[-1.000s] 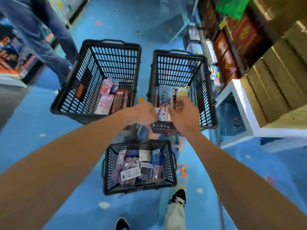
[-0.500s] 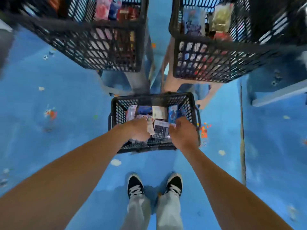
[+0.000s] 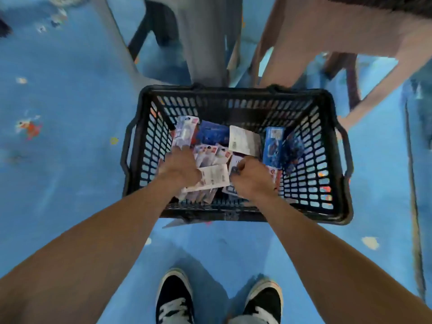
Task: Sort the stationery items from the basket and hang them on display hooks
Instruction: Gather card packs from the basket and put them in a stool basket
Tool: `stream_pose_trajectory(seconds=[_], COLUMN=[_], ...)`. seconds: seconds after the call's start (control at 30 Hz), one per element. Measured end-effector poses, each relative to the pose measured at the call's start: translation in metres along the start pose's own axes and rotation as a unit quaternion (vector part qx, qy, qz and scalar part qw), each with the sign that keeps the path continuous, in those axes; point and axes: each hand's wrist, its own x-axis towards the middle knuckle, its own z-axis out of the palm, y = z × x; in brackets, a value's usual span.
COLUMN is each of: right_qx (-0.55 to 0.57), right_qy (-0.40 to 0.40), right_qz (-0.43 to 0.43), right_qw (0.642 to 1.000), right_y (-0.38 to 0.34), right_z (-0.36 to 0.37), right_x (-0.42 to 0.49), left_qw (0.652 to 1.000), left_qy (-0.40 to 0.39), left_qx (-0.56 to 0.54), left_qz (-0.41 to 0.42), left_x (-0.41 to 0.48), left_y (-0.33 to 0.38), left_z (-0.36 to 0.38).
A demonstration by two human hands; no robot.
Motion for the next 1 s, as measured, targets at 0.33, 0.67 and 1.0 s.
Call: stream_pose_trajectory(seconds=[0.33, 0.67, 1.0], right_qx=[-0.145, -0.082, -0.386], right_qy=[-0.072, -0.123, -0.262], right_qz=[-0.143, -0.222, -0.277], right_qw=[0.976, 0.964, 0.84], right_y=[-0.072, -0.047, -0.051], right_z=[0.015, 0.031, 0.065], right_x=[0.119, 0.129, 0.116], left_qw=[0.985, 0.986, 0.978], left_qy=[0.154, 0.128, 0.102], left_qx=[-0.076, -0.091, -0.175], left_qz=[-0.033, 0.046, 0.054], left_x=[0.089, 0.101, 0.114], left_y=[-0.01, -0.037, -0.027], left_z=[-0.008, -0.018, -0.007])
